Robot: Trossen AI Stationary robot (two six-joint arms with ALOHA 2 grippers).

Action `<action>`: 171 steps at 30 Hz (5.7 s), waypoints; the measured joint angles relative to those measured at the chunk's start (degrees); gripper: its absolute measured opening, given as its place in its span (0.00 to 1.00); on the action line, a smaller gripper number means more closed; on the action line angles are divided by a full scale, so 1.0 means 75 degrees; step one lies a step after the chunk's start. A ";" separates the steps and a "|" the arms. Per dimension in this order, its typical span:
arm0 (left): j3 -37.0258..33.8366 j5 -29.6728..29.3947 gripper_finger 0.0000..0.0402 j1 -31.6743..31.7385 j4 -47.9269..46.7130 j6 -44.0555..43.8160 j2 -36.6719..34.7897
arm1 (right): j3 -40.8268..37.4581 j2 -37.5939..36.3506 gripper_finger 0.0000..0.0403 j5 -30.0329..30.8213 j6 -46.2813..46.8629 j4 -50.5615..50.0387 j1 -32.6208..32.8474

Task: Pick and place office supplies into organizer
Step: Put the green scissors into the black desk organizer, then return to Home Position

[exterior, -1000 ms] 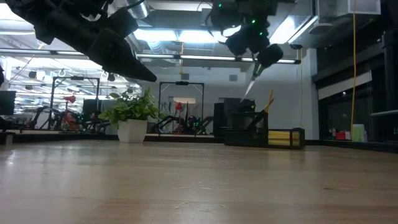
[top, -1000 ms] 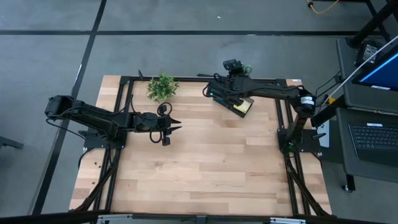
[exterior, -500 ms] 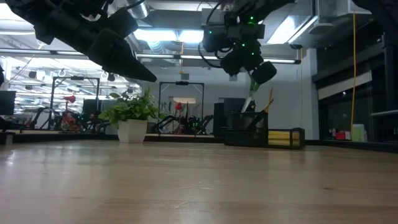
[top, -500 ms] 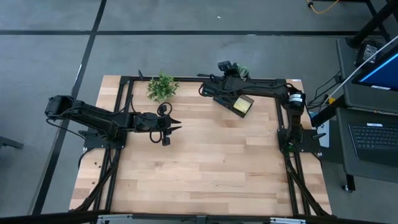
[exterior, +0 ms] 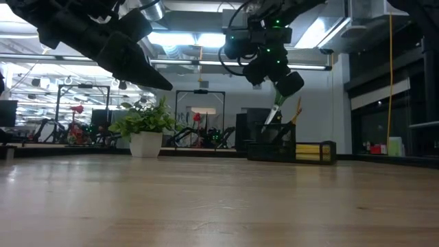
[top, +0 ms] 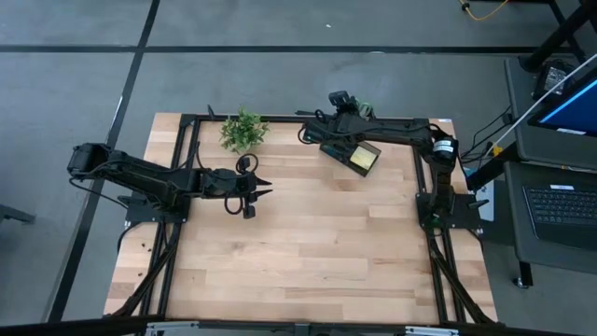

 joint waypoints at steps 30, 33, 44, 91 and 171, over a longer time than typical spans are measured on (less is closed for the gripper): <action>0.0000 0.0003 0.21 0.0000 -0.0002 -0.0067 0.0000 | -0.0003 0.0003 0.23 -0.0084 -0.0490 -0.0244 -0.0023; 0.0000 0.0003 0.21 0.0000 -0.0002 -0.0066 0.0000 | -0.0003 0.0003 0.24 -0.0087 -0.0490 -0.0243 -0.0023; 0.0000 0.0003 0.21 0.0000 -0.0003 -0.0064 0.0000 | -0.0003 0.0009 0.25 -0.0447 -0.0495 -0.0268 0.0006; 0.0000 0.0067 0.21 -0.0003 -0.0026 -0.0064 0.0000 | 0.0029 0.0460 0.25 -0.2592 0.0387 -0.1113 0.0959; -0.2194 0.1961 0.00 0.1090 0.1038 0.0475 -0.4592 | -0.7232 -0.6820 0.01 -0.7707 0.4804 0.7866 0.3544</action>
